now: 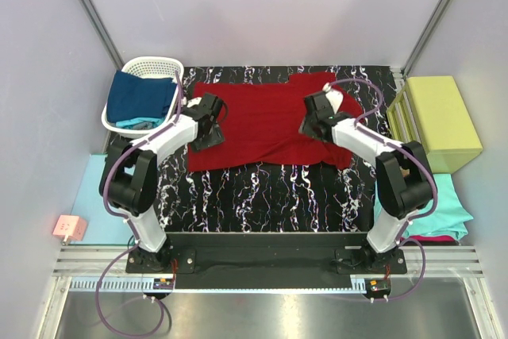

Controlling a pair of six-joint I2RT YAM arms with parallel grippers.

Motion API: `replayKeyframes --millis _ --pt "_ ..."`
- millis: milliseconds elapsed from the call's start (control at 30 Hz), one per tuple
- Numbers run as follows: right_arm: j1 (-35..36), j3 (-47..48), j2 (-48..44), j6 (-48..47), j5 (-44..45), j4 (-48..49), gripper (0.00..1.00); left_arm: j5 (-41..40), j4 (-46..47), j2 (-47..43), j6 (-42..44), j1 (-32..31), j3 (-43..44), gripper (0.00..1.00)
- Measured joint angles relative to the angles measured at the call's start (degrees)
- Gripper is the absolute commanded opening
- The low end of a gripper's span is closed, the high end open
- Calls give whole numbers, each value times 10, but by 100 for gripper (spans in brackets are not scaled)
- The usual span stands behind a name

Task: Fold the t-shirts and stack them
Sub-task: Fold the flattened tshirt in 1/3 of the way

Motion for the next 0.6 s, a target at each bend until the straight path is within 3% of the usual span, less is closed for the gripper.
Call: replayKeyframes --millis 100,600 --pt "9 -17 14 10 -15 -20 30 4 0 4 1 0 -7 61" --pt "10 -82 -25 61 -27 -59 18 31 17 -14 2 -12 -74 57"
